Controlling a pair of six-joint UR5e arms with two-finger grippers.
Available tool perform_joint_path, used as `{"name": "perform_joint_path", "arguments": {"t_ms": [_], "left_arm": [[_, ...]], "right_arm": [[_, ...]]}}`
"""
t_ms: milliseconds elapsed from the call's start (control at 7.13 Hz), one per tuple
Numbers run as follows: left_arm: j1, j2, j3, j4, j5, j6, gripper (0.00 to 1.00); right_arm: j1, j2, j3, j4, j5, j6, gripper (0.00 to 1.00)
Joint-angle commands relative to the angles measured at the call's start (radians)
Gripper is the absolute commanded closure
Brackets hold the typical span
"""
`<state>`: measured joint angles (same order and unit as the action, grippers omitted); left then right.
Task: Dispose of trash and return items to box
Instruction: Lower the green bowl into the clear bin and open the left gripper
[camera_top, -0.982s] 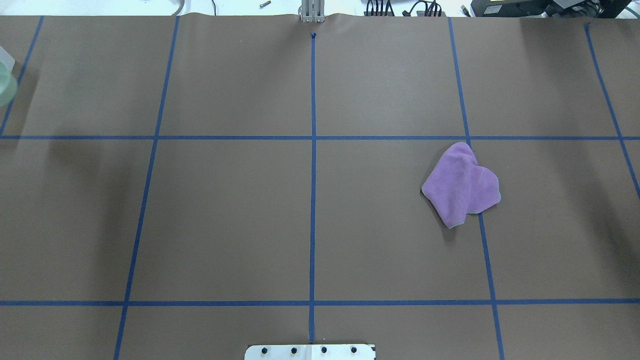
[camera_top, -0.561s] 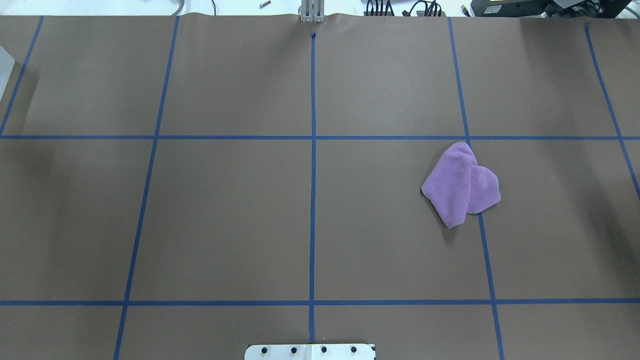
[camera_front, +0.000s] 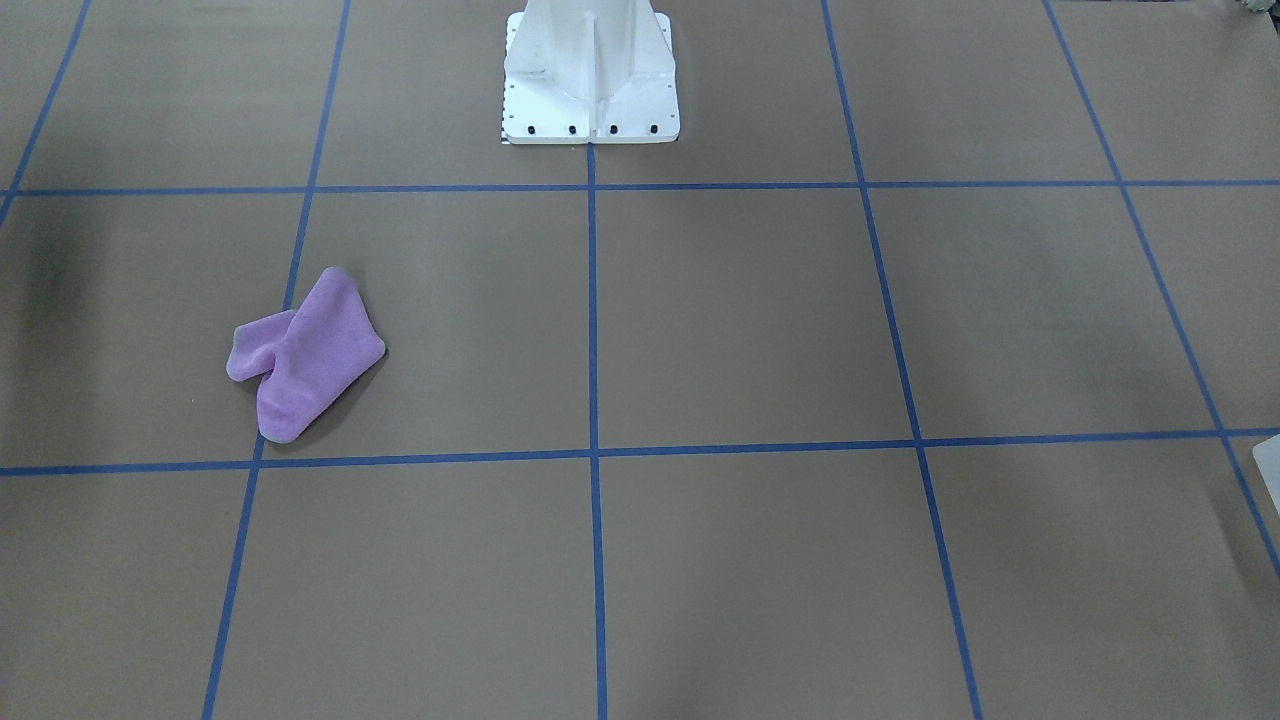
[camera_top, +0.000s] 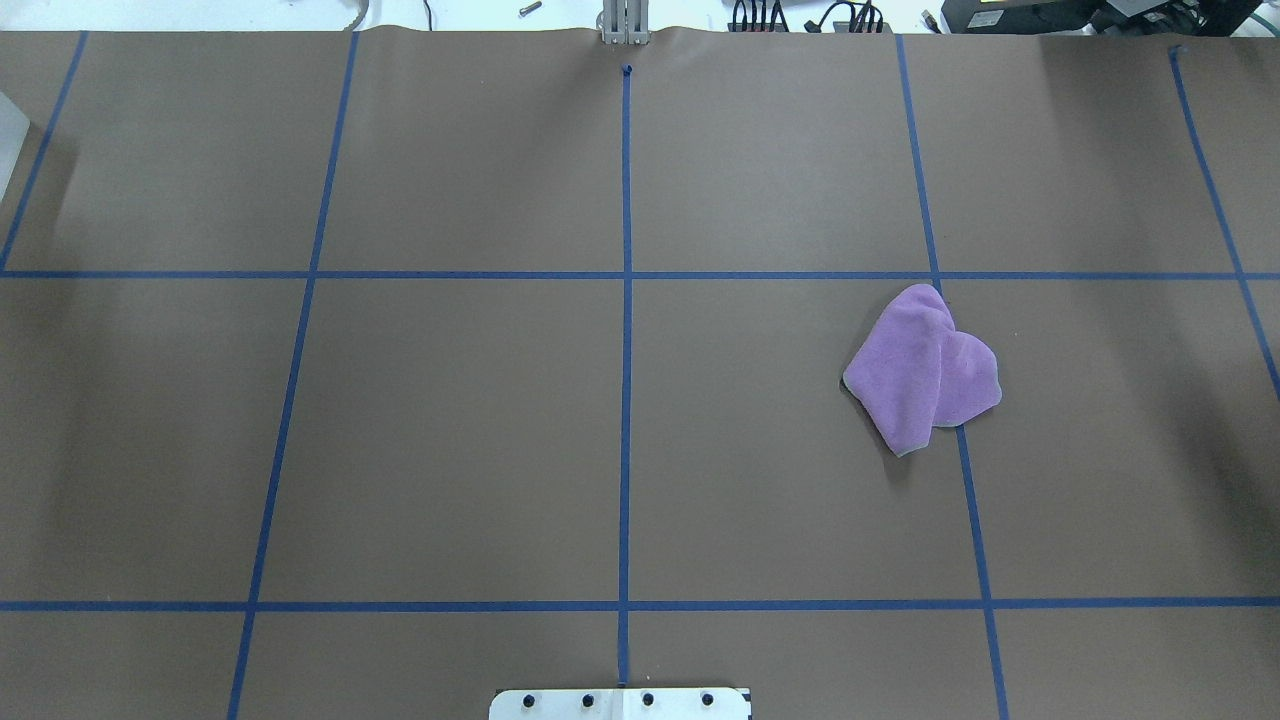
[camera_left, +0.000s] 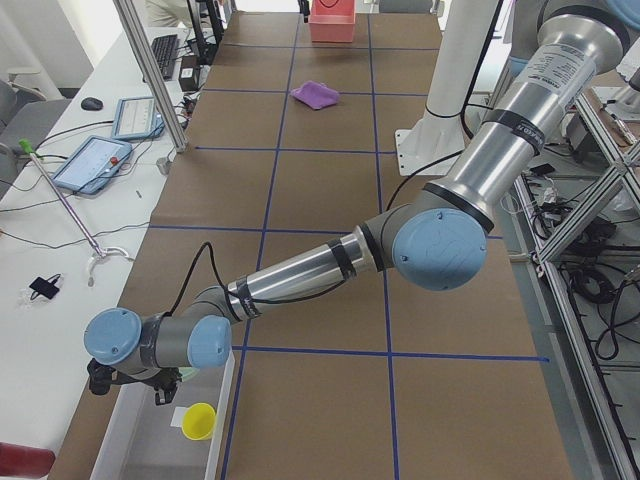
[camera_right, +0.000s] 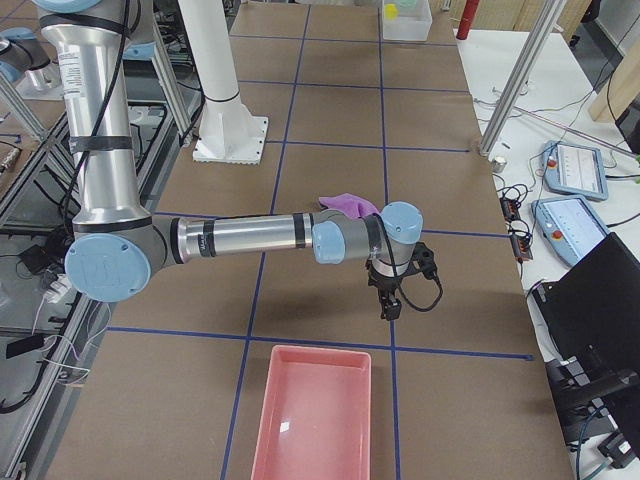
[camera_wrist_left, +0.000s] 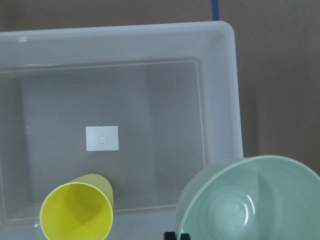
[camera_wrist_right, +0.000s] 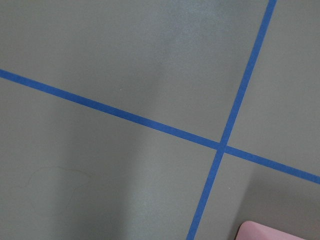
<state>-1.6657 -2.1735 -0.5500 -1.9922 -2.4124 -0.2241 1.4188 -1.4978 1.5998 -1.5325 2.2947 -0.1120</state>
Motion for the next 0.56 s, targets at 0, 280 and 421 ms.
{"name": "perform_joint_path", "arguments": {"t_ms": [0, 280, 421], "left_arm": [[0.009, 0.000, 0.015, -0.060, 0.016, -0.237, 1.00], [0.033, 0.003, 0.050, -0.140, 0.016, -0.358, 1.00], [0.058, 0.007, 0.056, -0.169, 0.018, -0.385, 1.00]], "right_arm": [[-0.001, -0.001, 0.002, 0.000, 0.002, 0.000, 0.00], [-0.003, -0.009, 0.014, 0.000, 0.003, 0.000, 0.00], [-0.003, -0.007, 0.012, 0.000, 0.003, 0.000, 0.00]]}}
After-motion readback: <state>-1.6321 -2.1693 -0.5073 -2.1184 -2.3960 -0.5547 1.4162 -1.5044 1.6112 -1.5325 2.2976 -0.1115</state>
